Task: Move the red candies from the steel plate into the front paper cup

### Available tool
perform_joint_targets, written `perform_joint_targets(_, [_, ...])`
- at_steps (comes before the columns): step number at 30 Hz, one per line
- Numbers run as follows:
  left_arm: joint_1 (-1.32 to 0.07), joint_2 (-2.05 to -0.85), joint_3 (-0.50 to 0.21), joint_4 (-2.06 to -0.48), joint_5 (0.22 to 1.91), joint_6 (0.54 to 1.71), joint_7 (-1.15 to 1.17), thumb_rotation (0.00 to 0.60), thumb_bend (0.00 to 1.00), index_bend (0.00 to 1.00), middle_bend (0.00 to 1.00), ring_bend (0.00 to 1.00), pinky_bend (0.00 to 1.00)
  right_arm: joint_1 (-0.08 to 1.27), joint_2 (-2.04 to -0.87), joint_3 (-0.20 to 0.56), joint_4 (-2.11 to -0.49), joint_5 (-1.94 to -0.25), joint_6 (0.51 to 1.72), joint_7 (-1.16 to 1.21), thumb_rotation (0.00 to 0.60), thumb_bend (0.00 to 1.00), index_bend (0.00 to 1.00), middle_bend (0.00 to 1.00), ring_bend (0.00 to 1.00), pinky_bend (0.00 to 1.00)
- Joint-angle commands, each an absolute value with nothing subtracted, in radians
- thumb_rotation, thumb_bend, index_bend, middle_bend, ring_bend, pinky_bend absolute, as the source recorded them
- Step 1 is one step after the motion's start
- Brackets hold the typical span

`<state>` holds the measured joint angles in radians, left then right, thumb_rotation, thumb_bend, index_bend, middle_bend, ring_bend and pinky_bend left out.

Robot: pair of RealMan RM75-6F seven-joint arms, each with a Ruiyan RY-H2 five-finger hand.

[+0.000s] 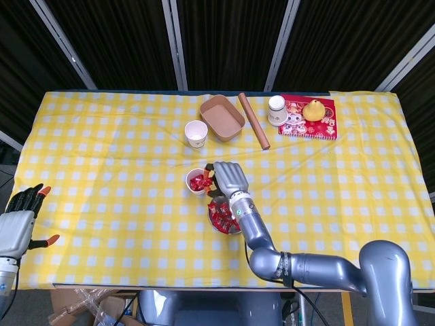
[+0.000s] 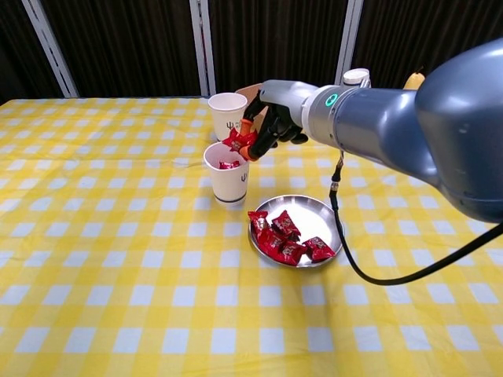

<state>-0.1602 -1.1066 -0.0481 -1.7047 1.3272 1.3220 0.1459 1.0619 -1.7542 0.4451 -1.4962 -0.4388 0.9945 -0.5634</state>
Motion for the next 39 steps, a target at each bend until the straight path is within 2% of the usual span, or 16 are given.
perform_joint_targets(1, [-0.16,-1.106,-0.048,-1.705,1.326,1.321,0.144,0.6,0.0,0.04,0.0,0.0,0.0,1.074,-1.771,0.438,-1.472,-0.44,0.982,-0.551,0.6,0.47,0.58,0.82,0.97,0.91])
perform_joint_targets(6, [-0.16,-1.104,-0.049,-1.707,1.323,1.321,0.144,0.6,0.0,0.04,0.0,0.0,0.0,1.088,-1.791,0.434,-1.439,-0.447,0.971,-0.538,0.6,0.47,0.57,0.82,0.97,0.91])
perform_joint_targets(11, [-0.159,-1.104,-0.048,-1.707,1.323,1.324,0.145,0.6,0.0,0.04,0.0,0.0,0.0,1.097,-1.806,0.429,-1.413,-0.458,0.97,-0.527,0.6,0.47,0.39,0.82,0.97,0.91])
perform_joint_targets(16, [-0.158,-1.103,-0.049,-1.708,1.32,1.324,0.143,0.6,0.0,0.04,0.0,0.0,0.0,1.099,-1.816,0.427,-1.395,-0.481,0.973,-0.51,0.6,0.47,0.31,0.82,0.97,0.91])
perform_joint_targets(25, [-0.158,-1.102,-0.049,-1.709,1.317,1.322,0.139,0.6,0.0,0.04,0.0,0.0,0.0,1.092,-1.806,0.423,-1.42,-0.507,0.99,-0.498,0.6,0.47,0.3,0.82,0.97,0.91])
perform_joint_targets(32, [-0.158,-1.101,-0.049,-1.711,1.32,1.326,0.14,0.6,0.0,0.04,0.0,0.0,0.0,1.053,-1.747,0.404,-1.562,-0.551,1.062,-0.507,0.6,0.47,0.29,0.82,0.97,0.91])
perform_joint_targets(39, [-0.154,-1.1,-0.048,-1.713,1.329,1.335,0.133,0.6,0.0,0.04,0.0,0.0,0.0,0.986,-1.672,0.33,-1.723,-0.561,1.139,-0.545,0.6,0.47,0.26,0.82,0.97,0.91])
